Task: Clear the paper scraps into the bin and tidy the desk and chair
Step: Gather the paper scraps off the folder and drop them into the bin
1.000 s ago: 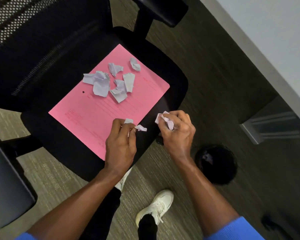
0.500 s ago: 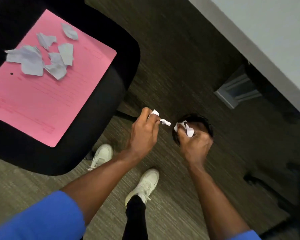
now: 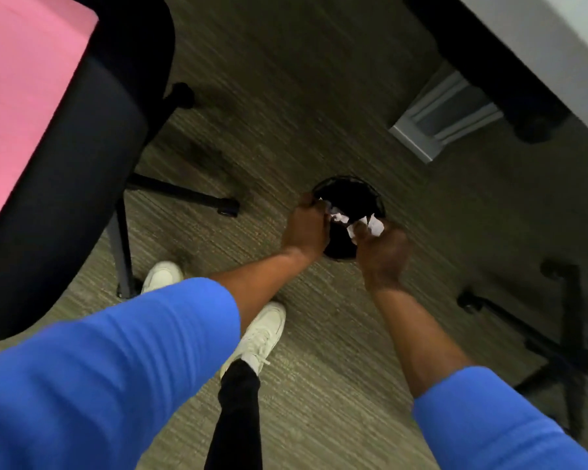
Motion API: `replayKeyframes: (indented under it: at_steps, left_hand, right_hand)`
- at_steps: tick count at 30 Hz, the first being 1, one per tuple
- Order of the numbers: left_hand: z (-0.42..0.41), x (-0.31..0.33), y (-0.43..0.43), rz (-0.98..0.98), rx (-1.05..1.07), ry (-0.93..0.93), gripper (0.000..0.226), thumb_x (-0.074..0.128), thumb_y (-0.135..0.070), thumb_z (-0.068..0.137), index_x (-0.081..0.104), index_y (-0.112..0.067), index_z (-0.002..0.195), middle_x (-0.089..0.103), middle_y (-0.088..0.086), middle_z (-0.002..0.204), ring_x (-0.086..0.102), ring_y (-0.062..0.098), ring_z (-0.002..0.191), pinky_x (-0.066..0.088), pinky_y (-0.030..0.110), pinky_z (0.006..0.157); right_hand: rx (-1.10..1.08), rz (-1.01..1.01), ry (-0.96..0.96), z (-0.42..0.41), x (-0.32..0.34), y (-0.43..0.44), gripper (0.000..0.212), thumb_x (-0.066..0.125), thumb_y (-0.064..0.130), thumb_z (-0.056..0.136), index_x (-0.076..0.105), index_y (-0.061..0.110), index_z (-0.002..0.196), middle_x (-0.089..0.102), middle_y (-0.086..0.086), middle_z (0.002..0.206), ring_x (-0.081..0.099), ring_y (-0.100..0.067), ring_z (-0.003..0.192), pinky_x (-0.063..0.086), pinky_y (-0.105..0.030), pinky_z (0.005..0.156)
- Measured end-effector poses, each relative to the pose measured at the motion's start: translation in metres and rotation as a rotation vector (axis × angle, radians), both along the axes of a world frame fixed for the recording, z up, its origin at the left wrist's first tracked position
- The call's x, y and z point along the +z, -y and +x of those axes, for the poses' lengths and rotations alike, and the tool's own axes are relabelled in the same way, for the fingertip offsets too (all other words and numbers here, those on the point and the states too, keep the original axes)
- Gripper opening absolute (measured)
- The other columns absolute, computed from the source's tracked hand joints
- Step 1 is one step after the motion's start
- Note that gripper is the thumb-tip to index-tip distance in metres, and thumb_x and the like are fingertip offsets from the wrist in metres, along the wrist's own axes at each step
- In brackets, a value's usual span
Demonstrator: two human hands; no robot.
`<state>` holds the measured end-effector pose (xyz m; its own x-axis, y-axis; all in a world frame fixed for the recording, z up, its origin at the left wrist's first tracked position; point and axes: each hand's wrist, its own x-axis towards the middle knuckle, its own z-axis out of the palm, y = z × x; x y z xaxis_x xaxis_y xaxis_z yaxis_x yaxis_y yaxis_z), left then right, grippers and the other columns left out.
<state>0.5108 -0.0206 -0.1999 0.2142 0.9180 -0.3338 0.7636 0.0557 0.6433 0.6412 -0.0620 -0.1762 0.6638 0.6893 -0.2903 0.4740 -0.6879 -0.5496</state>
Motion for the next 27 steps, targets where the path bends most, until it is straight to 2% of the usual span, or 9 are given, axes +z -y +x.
replayKeyframes:
  at_steps: [4,8,13,16,18,20,22,24,27]
  left_hand:
    - [0.027,-0.027,-0.004,-0.033,0.073,0.054,0.035,0.052,-0.012,0.082,0.081,0.003,0.095,0.08,0.027,0.094,0.076,0.047,0.094,0.06,0.049,0.078]
    - [0.042,-0.016,-0.016,-0.129,0.128,0.092,0.034,0.054,-0.01,0.095,0.08,-0.001,0.115,0.079,0.023,0.116,0.073,0.041,0.114,0.055,0.043,0.096]
    - [0.058,-0.05,-0.016,-0.247,0.189,0.079,0.034,0.055,-0.022,0.101,0.074,-0.006,0.124,0.074,0.022,0.126,0.069,0.04,0.12,0.054,0.041,0.097]
    - [0.062,-0.082,-0.011,-0.287,0.182,0.095,0.058,0.045,-0.04,0.087,0.071,-0.01,0.129,0.069,0.019,0.134,0.063,0.037,0.126,0.05,0.037,0.105]
    - [0.062,-0.114,-0.006,-0.3,0.173,0.098,0.072,0.039,-0.05,0.075,0.07,-0.014,0.129,0.069,0.015,0.134,0.061,0.035,0.127,0.047,0.035,0.107]
    - [0.061,-0.135,-0.001,-0.291,0.155,0.114,0.069,0.043,-0.047,0.074,0.071,-0.012,0.126,0.071,0.014,0.132,0.06,0.036,0.131,0.046,0.036,0.112]
    - [0.054,-0.136,0.002,-0.287,0.106,0.097,0.07,0.042,-0.049,0.076,0.072,-0.013,0.128,0.07,0.011,0.137,0.058,0.035,0.135,0.043,0.036,0.116]
    - [0.045,-0.121,0.004,-0.316,0.104,0.081,0.07,0.046,-0.046,0.078,0.063,-0.02,0.141,0.062,0.005,0.149,0.056,0.03,0.14,0.046,0.033,0.115]
    - [0.033,-0.082,0.006,-0.329,0.115,0.14,0.07,0.062,-0.03,0.081,0.055,-0.018,0.15,0.053,0.01,0.157,0.058,0.031,0.139,0.052,0.036,0.11]
  right_hand:
    - [0.027,-0.067,0.051,0.016,-0.017,-0.009,0.039,0.081,0.037,0.088,0.08,0.001,0.105,0.079,-0.025,0.104,0.076,-0.04,0.098,0.056,-0.046,0.08]
    - [0.03,-0.103,0.045,0.03,-0.033,-0.02,0.039,0.08,0.032,0.092,0.077,-0.002,0.111,0.077,-0.028,0.113,0.073,-0.042,0.107,0.055,-0.044,0.085]
    - [0.079,-0.108,0.048,0.046,-0.05,-0.026,0.035,0.082,0.028,0.089,0.077,-0.001,0.107,0.078,-0.024,0.107,0.075,-0.039,0.102,0.052,-0.033,0.08]
    - [0.136,-0.137,0.047,0.051,-0.06,-0.026,0.037,0.086,0.032,0.084,0.077,0.004,0.107,0.079,-0.018,0.105,0.076,-0.036,0.099,0.059,-0.039,0.084]
    - [0.146,-0.153,0.004,0.051,-0.061,-0.026,0.038,0.087,0.031,0.082,0.076,0.009,0.111,0.078,-0.015,0.111,0.074,-0.033,0.103,0.052,-0.031,0.083]
    - [0.155,-0.162,-0.018,0.051,-0.061,-0.025,0.043,0.085,0.029,0.082,0.074,0.011,0.12,0.077,-0.014,0.12,0.072,-0.032,0.111,0.047,-0.029,0.087]
    - [0.154,-0.161,-0.037,0.05,-0.062,-0.023,0.05,0.084,0.029,0.079,0.073,0.013,0.125,0.076,-0.015,0.122,0.072,-0.034,0.112,0.056,-0.036,0.093]
    - [0.16,-0.155,-0.026,0.049,-0.064,-0.019,0.051,0.084,0.027,0.076,0.072,0.014,0.124,0.076,-0.016,0.118,0.074,-0.036,0.109,0.062,-0.047,0.092]
    - [0.186,-0.123,0.013,0.042,-0.061,-0.015,0.048,0.083,0.021,0.077,0.072,0.015,0.123,0.077,-0.015,0.116,0.074,-0.034,0.106,0.062,-0.048,0.089]
